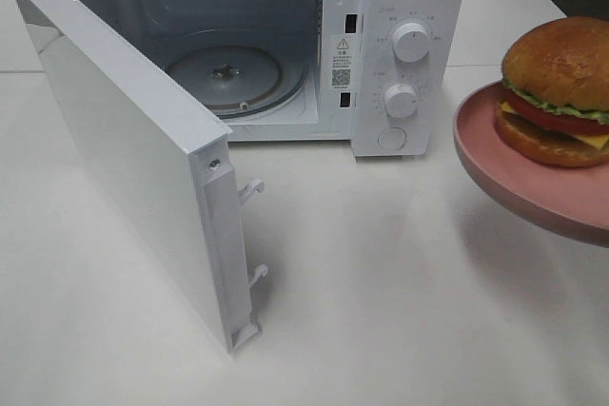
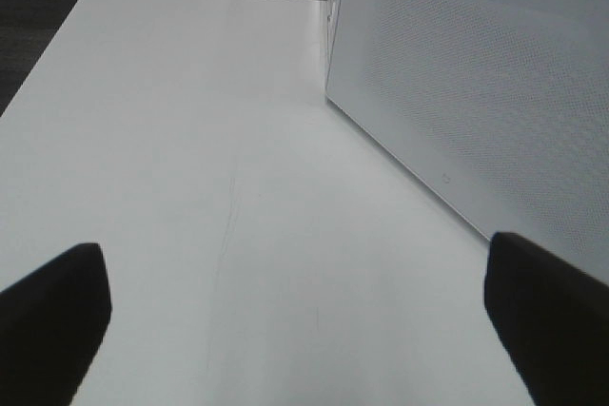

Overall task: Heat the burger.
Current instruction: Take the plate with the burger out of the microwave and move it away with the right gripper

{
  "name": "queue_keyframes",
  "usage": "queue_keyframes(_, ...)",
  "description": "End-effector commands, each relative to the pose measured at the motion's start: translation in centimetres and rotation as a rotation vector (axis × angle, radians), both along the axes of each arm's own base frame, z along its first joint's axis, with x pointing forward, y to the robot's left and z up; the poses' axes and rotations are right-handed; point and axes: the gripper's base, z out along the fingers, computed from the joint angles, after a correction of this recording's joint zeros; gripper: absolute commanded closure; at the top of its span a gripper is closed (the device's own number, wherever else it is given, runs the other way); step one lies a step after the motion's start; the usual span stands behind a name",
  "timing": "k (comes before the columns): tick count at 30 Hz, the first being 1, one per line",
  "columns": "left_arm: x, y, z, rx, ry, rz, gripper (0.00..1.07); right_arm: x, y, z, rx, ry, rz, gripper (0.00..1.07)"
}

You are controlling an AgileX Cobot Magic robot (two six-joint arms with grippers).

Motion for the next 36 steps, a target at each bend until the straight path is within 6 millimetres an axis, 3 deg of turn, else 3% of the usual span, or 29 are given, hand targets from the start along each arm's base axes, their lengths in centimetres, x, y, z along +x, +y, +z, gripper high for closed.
queue_keyframes(1, -0.3, -0.1, 0.0, -0.003, -0.027, -0.002, 0.07, 0.7, -0.3, 0.5, -0.019, -0.081, -0.048, 1.07)
queue_keyframes(18, -0.3, -0.1, 0.0, -0.003, -0.027, -0.002, 0.07, 3.0, -0.8, -1.6, 0.004, -0.172, -0.449, 1.07)
queue_keyframes(27, -0.3, -0.1, 0.0, -0.003, -0.027, -0.002, 0.07, 4.3, -0.1, -3.7, 0.023, -0.136, -0.655, 1.07)
queue_keyframes(36, -0.3, -0.1, 0.0, -0.003, -0.027, -0.002, 0.07, 6.3, 0.8, -4.4, 0.027, -0.182, -0.912, 1.07)
